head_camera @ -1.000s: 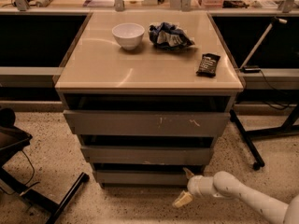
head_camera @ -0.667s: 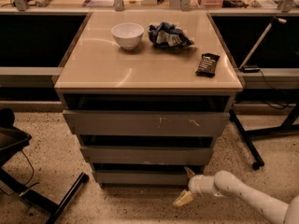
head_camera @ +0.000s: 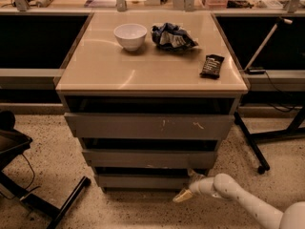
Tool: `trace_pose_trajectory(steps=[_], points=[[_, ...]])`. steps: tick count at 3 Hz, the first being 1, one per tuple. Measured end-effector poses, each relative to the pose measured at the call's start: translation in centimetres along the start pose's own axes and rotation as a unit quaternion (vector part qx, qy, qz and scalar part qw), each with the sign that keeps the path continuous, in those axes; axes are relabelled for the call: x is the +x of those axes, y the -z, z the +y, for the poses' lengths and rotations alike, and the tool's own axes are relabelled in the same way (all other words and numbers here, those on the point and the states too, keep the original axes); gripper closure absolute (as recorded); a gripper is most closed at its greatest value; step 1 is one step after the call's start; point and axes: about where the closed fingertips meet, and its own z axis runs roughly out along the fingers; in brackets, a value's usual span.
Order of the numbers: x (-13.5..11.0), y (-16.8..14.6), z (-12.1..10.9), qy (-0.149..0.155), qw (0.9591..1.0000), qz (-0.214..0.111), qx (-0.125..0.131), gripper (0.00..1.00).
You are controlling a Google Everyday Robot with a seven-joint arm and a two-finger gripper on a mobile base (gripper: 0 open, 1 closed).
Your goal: Open bottom drawer
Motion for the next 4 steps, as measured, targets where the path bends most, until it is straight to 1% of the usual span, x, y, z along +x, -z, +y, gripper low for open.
trace_pose_trajectory(steps=[1,2,3,4], points=[[0.0,0.0,0.0,0.000,1.0000,0.000,0.000,0.00],[0.0,-2.3,-0.6,0.000,1.0000,-0.008,0.001,0.00],[-0.8,-6.5,-2.2,-0.019,0.9994,-0.028,0.011,0.00],[-0.4,-6.5,-3.5,-0.020,0.9992,-0.026,0.022,0.00]])
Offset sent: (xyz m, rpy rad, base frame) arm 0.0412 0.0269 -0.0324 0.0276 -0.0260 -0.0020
